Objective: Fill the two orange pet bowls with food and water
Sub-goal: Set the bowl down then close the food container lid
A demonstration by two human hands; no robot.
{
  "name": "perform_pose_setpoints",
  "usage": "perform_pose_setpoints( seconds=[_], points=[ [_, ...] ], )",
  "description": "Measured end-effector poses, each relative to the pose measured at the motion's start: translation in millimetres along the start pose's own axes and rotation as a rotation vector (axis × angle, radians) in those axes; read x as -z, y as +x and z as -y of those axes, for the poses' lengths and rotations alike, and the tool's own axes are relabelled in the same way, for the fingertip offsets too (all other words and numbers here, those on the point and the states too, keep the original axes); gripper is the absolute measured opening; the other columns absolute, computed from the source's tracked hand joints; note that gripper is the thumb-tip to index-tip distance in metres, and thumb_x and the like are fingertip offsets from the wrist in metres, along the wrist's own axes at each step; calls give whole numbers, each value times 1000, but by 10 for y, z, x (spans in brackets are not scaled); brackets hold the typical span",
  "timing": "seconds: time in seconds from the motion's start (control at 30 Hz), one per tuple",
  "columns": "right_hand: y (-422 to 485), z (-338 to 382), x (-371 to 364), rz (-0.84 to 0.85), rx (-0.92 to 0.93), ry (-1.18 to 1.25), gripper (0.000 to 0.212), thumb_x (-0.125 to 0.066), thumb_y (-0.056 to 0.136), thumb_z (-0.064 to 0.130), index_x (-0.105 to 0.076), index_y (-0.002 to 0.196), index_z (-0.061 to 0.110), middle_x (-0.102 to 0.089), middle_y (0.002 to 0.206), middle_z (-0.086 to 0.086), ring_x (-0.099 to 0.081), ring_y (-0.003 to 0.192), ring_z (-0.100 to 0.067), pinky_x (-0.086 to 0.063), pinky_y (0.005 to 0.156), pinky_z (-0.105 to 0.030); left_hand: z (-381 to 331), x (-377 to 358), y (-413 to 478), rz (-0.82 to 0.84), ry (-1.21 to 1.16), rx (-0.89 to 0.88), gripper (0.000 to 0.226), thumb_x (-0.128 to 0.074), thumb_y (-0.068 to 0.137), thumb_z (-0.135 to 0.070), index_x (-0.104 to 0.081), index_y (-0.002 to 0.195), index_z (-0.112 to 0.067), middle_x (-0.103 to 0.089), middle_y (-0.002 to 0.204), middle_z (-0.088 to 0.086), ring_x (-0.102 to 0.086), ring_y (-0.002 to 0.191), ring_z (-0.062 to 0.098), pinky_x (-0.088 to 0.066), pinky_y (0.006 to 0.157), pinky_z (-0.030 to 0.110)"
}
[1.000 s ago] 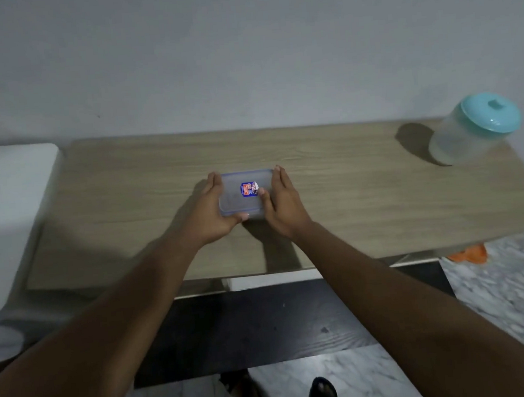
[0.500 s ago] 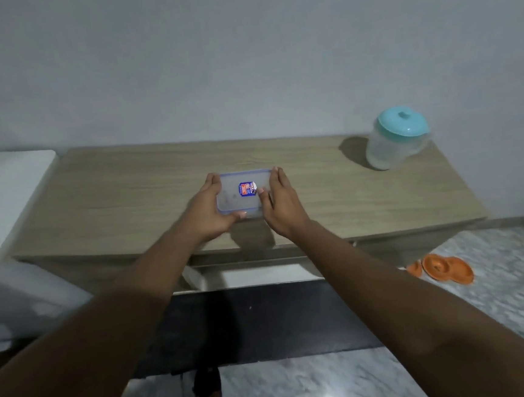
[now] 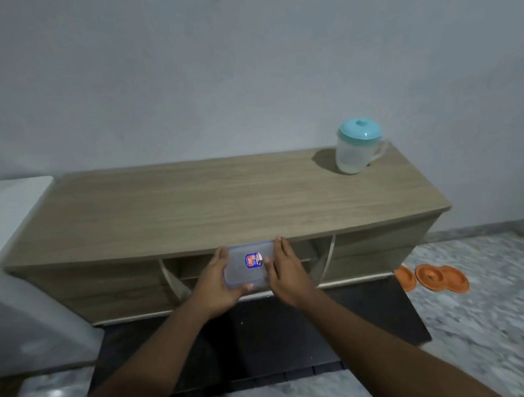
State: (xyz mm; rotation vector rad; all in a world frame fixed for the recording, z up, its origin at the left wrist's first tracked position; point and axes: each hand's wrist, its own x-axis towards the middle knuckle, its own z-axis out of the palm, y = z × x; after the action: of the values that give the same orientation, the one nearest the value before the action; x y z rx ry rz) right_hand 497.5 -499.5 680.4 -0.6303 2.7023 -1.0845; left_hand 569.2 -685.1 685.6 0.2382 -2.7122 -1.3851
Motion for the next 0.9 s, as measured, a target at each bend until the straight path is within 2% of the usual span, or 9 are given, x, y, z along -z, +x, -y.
perform_pose_setpoints(
  seconds=[0.23,0.33,0.4,0.47,0.53,0.63,0.7,0.83,0.9],
  points=[
    [-96,-668,-775,2,-65,32,60,-38,102,21,-14,152,-3,-13,161,-19,-16,149,-28,-4,113,-14,761,-532,-44,86,-21,1,92,-87,60,-48,-48,135,-13,-56,129,-1,-60,117,11,-51,104,32],
    [209,-850,-971,6,-57,37,60,-38,99,13,-16,151,-6,-15,160,-23,-17,149,-30,-3,113,-13,1016,-636,254,74,5,-10,79,-90,61,-32,-53,128,-11,-56,125,4,-59,112,10,-42,99,7],
    [499,-964,-1082,-9,-72,66,58,-35,94,13,-26,147,-9,-25,155,-26,-26,145,-34,-12,117,-19,1178,-677,549,70,32,-13,70,-91,63,-21,-56,123,-12,-57,113,1,-60,100,0,-37,87,-3],
    [765,-1061,-1157,-12,-85,53,52,-34,86,13,-46,130,-11,-43,140,-31,-41,132,-40,-27,112,-29,1271,-692,784,76,57,34,52,-90,70,-10,-59,112,-13,-61,96,-6,-62,82,-10,-42,74,2],
    [1018,-1142,-1263,6,-114,-10,36,-39,89,7,-54,114,-14,-51,128,-35,-48,122,-44,-31,103,-35,1482,-735,1025,63,70,133,42,-88,73,-15,-64,107,-8,-65,90,-2,-62,73,-4,-45,65,10],
    [1297,-1248,-1391,-24,-75,-21,48,-38,90,12,-49,126,-17,-49,133,-34,-46,125,-45,-33,105,-36,1688,-779,1281,92,131,267,47,-84,75,-43,-71,104,-8,-72,95,6,-68,83,17,-52,71,27],
    [1384,-1315,-1474,-44,-24,-13,67,-27,81,27,-45,131,-15,-48,134,-33,-46,124,-45,-35,107,-37,1730,-807,1335,134,200,343,53,-77,79,-53,-71,106,-8,-70,97,9,-65,87,22,-46,71,27],
    [1555,-1476,-1627,-13,32,-96,86,-16,70,41,-50,126,-15,-52,128,-33,-50,118,-46,-37,102,-38,1791,-858,1437,88,227,277,61,-75,84,-46,-59,134,-15,-64,129,11,-61,115,27,-37,79,19],
    [1610,-1480,-1627,3,44,-129,78,-20,73,38,-55,117,-15,-55,121,-34,-51,112,-46,-38,97,-39,1772,-853,1486,71,217,262,60,-76,85,-40,-58,136,-16,-62,135,10,-60,119,26,-37,83,18]
  ],
)
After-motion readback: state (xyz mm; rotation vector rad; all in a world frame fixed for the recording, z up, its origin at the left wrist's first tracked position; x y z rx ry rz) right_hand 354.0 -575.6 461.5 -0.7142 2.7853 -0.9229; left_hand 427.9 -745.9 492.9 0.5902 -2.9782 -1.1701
